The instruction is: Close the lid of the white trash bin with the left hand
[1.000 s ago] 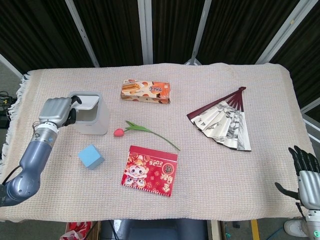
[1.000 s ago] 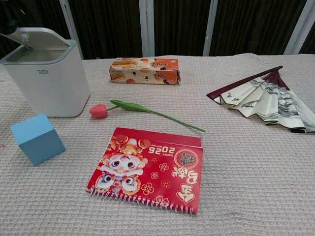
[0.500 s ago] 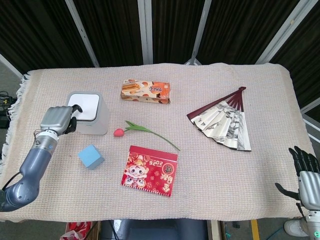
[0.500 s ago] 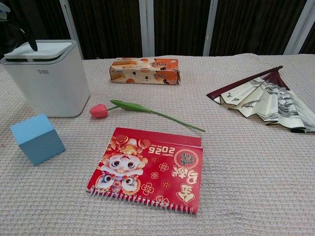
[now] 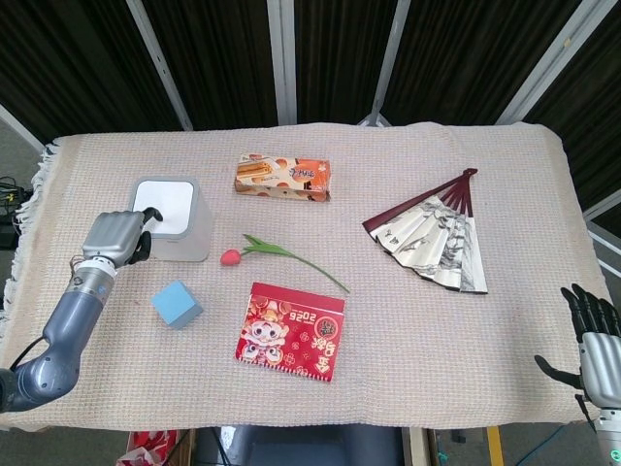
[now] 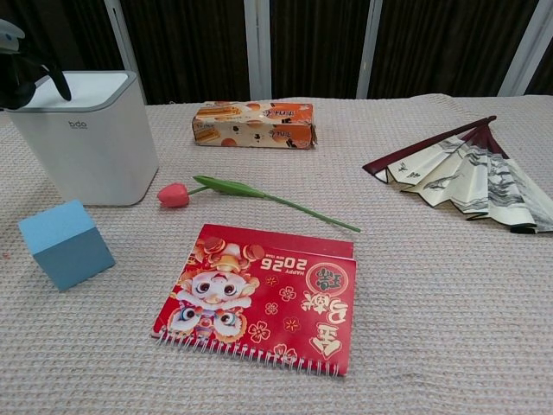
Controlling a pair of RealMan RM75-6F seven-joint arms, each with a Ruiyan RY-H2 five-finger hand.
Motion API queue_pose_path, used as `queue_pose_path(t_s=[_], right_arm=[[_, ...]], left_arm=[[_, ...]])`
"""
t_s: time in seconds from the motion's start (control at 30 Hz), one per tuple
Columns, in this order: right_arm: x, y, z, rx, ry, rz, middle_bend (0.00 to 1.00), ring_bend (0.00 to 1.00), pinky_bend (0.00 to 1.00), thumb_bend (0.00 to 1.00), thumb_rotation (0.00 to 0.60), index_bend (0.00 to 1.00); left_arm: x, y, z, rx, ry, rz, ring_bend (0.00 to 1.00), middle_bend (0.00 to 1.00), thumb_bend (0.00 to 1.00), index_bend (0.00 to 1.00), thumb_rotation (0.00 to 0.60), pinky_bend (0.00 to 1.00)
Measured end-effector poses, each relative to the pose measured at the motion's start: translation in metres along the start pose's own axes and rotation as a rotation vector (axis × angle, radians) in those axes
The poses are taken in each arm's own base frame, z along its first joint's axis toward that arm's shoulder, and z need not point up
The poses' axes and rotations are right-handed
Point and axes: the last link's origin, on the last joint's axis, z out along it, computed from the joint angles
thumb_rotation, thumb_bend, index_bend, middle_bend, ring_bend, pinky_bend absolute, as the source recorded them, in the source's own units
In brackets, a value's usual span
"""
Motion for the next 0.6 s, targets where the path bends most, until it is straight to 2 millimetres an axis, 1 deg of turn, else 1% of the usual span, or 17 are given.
queue_pose_path(t_s=[0.13,0.23,0.27,0.33,0.37,0.4,0.43,0.47,0.5,0.53,0.57,0.6], right_arm=[[0.0,0.0,0.0,0.0,0.001,0.0,0.0,0.0,0.0,0.19,0.6,0.0],[0.0,0.0,0.0,0.0,0.002,-0.001,0.0,0.0,0.0,0.19,0.6,0.0],[0.0,0.0,0.0,0.001,0.002,-0.001,0.0,0.0,0.0,0.19,0.6,0.0],[0.0,0.0,0.0,0.001,0.001,-0.003,0.0,0.0,0.0,0.19,0.6,0.0],[0.0,0.0,0.0,0.002,0.001,-0.004,0.0,0.0,0.0,0.19,0.6,0.0],[0.0,0.0,0.0,0.003,0.001,-0.006,0.0,0.0,0.0,0.19,0.6,0.0],[0.0,0.0,0.0,0.003,0.001,-0.006,0.0,0.0,0.0,0.19,0.6,0.0],[0.0,0.0,0.0,0.004,0.002,-0.007,0.0,0.0,0.0,0.19,0.6,0.0],[0.0,0.0,0.0,0.004,0.003,-0.009,0.0,0.0,0.0,0.19,0.6,0.0],[0.0,0.001,0.001,0.004,0.005,-0.011,0.0,0.0,0.0,0.19,0.6,0.0],[0.001,0.001,0.001,0.003,0.006,-0.012,0.0,0.0,0.0,0.2,0.6,0.0],[0.001,0.001,0.001,0.002,0.007,-0.013,0.0,0.0,0.0,0.19,0.6,0.0]], left_arm=[[0.0,-0.001,0.0,0.0,0.001,-0.001,0.94,1.0,0.72,0.26,0.6,1.0],[0.004,0.001,-0.001,-0.008,0.021,-0.007,0.9,0.99,0.69,0.22,0.6,1.0],[0.006,0.002,-0.001,-0.012,0.031,-0.01,0.87,0.96,0.65,0.19,0.6,0.99],[0.012,0.004,-0.002,-0.027,0.063,-0.016,0.78,0.86,0.57,0.13,0.6,0.96],[0.014,0.005,-0.003,-0.035,0.08,-0.016,0.72,0.77,0.52,0.09,0.6,0.91],[0.018,0.006,-0.005,-0.047,0.105,-0.015,0.65,0.66,0.47,0.05,0.6,0.85],[0.021,0.006,-0.006,-0.057,0.126,-0.013,0.6,0.58,0.44,0.03,0.6,0.81],[0.024,0.007,-0.008,-0.068,0.147,-0.01,0.5,0.45,0.4,0.01,0.6,0.74],[0.026,0.007,-0.011,-0.084,0.176,-0.008,0.39,0.32,0.36,0.0,0.6,0.65],[0.028,0.008,-0.014,-0.097,0.198,-0.007,0.32,0.24,0.33,0.0,0.6,0.59],[0.029,0.007,-0.017,-0.109,0.219,-0.006,0.2,0.12,0.3,0.0,0.6,0.48],[0.03,0.006,-0.021,-0.123,0.247,-0.004,0.1,0.05,0.27,0.0,0.6,0.38]])
